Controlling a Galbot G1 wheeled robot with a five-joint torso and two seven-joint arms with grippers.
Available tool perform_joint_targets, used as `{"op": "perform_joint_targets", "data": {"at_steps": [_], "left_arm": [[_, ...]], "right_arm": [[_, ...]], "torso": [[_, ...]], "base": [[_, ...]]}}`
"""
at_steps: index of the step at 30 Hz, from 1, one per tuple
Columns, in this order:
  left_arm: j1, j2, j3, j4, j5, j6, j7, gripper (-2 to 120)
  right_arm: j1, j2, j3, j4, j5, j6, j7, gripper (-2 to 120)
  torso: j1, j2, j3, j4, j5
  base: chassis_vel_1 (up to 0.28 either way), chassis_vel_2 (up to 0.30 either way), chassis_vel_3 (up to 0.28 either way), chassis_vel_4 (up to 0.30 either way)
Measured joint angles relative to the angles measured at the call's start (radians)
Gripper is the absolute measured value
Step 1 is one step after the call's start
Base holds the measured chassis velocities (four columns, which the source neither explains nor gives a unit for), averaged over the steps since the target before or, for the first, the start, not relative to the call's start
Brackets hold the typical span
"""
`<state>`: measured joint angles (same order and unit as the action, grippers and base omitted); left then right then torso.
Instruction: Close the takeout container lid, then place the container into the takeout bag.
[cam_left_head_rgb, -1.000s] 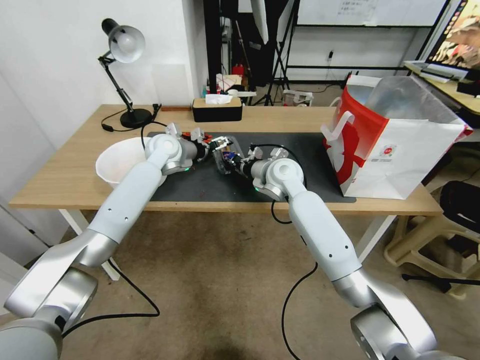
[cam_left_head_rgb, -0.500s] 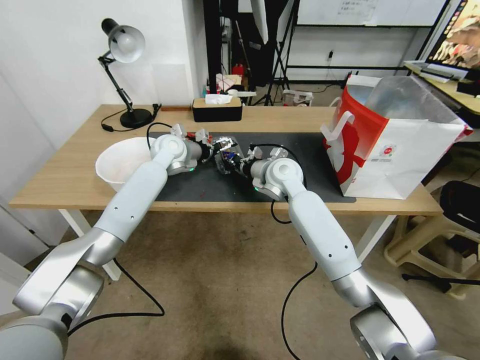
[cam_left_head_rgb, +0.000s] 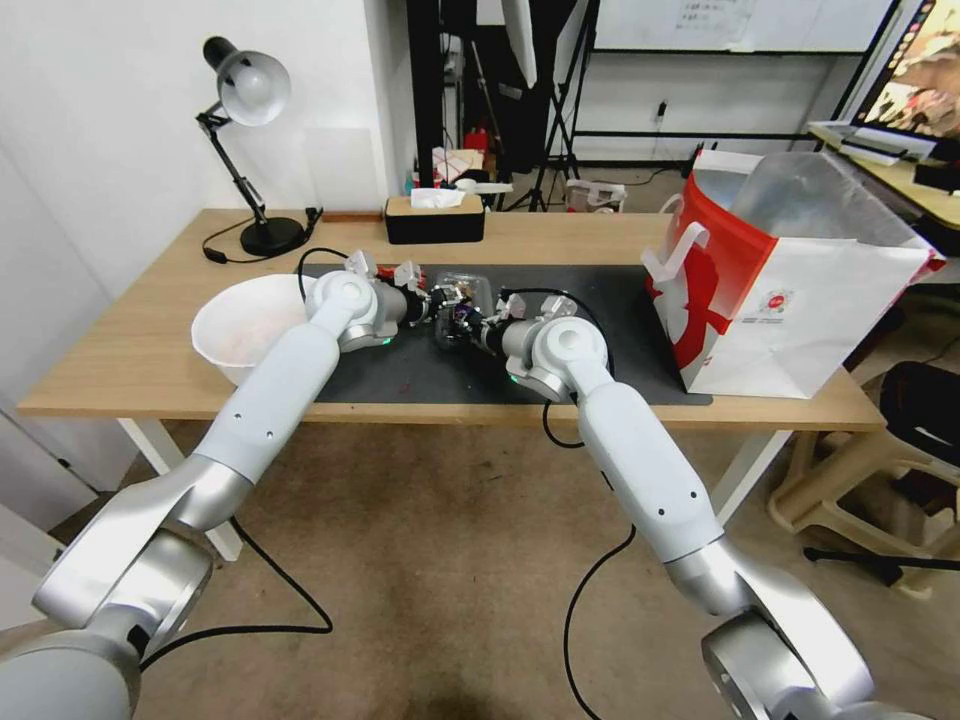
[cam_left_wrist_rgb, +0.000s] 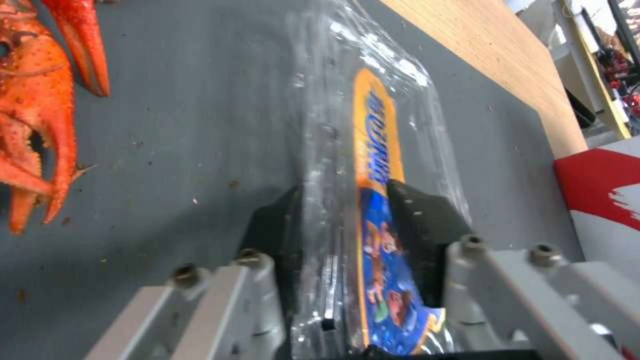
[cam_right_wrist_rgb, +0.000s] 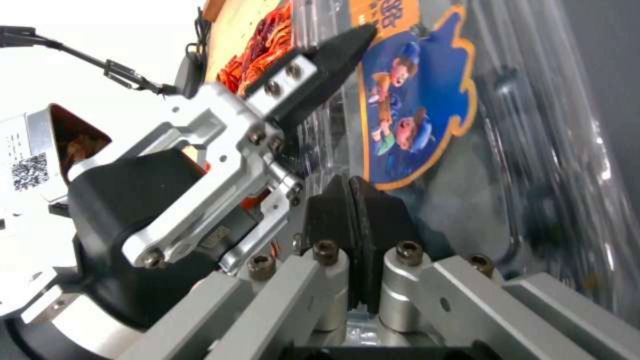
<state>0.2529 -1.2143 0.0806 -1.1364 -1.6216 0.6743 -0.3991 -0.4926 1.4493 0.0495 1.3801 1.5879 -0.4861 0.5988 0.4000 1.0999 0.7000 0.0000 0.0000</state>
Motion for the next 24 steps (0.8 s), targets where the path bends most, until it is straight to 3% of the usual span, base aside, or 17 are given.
{"op": "perform_joint_targets", "data": {"at_steps": [9,24], "left_arm": [[-0.004,-0.003,0.003,0.005,0.004,-0.002,-0.007,1],[-0.009,-0.007,0.001,0.007,0.005,-0.008,-0.013,1]], "right_arm": [[-0.006,-0.001,0.001,0.006,0.000,0.000,0.000,0],[-0.037,-0.059,0.003,0.078,0.010,-0.002,0.013,0]], "torso": [[0.000,0.000,0.000,0.0000,0.0000],[0.000,0.000,0.000,-0.0001,0.0001]], "base": [[0.000,0.000,0.000,0.000],[0.000,0.000,0.000,0.000]]}}
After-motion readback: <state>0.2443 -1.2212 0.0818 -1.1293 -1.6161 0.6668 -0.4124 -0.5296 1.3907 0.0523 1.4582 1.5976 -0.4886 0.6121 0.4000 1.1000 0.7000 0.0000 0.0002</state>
